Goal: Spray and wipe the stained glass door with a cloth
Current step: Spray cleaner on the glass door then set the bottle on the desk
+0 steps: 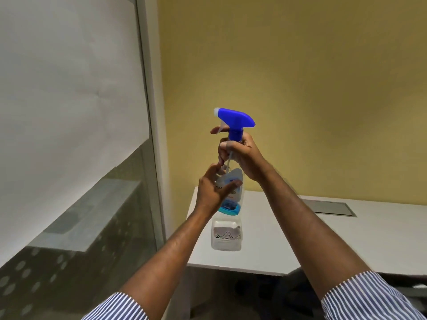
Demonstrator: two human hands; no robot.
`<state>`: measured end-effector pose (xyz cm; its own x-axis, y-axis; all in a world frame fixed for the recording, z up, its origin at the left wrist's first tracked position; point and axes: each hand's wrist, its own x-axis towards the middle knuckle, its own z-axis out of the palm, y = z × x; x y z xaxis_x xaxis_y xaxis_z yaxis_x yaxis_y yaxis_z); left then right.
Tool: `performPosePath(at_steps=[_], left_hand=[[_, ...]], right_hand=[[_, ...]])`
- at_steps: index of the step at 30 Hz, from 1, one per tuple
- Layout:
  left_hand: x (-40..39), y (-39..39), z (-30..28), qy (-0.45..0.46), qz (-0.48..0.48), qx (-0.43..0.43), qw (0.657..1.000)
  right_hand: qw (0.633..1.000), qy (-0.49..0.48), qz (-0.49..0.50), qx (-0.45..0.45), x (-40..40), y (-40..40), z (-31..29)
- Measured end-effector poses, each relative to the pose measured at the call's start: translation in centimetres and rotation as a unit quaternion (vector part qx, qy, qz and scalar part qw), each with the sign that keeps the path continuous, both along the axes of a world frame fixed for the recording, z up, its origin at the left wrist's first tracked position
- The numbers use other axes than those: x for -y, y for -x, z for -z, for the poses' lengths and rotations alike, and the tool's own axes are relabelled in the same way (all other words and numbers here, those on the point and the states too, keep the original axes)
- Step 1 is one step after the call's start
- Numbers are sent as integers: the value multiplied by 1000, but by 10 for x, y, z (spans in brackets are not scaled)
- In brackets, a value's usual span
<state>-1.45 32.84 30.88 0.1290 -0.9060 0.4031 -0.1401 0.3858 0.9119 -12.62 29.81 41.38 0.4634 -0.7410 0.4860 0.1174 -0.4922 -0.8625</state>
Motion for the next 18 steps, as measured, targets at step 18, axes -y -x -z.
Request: performPosePath(at_steps=[18], left_hand=[[184, 54, 58, -79, 99, 38, 991]], right_hand=[[984, -54, 170, 9, 169, 58, 63]])
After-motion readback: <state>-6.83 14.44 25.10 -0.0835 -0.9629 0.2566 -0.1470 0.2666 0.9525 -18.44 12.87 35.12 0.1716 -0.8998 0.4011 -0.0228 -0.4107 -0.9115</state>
